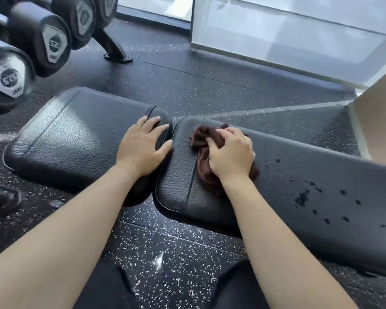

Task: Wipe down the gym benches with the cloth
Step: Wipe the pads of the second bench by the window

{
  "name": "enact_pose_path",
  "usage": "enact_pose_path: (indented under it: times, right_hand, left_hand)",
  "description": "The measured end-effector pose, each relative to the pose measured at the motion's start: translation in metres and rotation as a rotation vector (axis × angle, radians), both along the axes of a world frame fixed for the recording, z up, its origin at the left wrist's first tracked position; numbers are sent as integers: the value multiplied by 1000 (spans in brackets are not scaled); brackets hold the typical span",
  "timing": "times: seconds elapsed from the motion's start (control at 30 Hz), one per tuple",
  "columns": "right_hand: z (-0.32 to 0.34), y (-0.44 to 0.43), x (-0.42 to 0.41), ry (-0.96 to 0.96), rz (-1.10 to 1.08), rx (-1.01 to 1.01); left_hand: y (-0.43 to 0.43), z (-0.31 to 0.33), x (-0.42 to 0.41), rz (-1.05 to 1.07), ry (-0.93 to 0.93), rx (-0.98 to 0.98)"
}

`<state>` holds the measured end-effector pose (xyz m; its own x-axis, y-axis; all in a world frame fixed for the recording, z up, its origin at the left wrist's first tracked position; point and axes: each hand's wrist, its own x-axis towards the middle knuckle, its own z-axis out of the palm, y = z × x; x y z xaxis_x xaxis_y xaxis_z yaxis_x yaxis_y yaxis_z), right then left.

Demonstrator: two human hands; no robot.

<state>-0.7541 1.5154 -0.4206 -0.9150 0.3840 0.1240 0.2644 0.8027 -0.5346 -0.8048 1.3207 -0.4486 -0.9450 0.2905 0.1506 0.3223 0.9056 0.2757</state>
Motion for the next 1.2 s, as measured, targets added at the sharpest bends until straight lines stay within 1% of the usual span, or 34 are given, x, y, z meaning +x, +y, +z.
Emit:
enact_pose_path:
  times: [0.07,0.13,0.3,0.4,0.47,0.53,0.57,0.63,0.73,0.8,0.87,1.03,1.1,1.2]
  right_hand:
    - [2,7,-19,-1,-30,-20]
    - [2,8,-15,9,-12,-46]
    - [0,16,55,14,17,-28]
    - [-6,26,92,65,-7,-16]
    - [-8,32,87,70,-50,4]
    - [-7,36,64,45,-109,5]
    - [-6,40,50,34,-139,-1]
    - [-4,50,24,13,-179,-5]
    - [0,63,1,-16,-171,-4]
    - [3,64,7,-25,-142,-13]
    - [3,66,31,-9,-112,-32]
    - [-10,60,111,113,-103,6]
    - [-12,64,109,116,-129,15]
    - [-4,76,73,43,-165,14]
  left_hand:
    - [1,-3,-1,-4,20,4]
    - [0,-3,-2,-5,26,3]
    - [1,-1,0,-16,-1,-58]
    - [7,3,6,6,-28,-90]
    - [23,8,13,-24,-46,10]
    - [49,11,22,-132,-81,117]
    - [62,10,28,-163,-94,137]
    - [82,4,38,-131,-58,112]
    - [86,-4,37,-74,17,83]
    - [85,-6,34,-84,29,90]
    - [89,-6,36,-99,38,77]
    - [84,-8,34,-81,66,78]
    - [85,-8,34,-80,68,85]
    - [87,-6,35,-75,49,97]
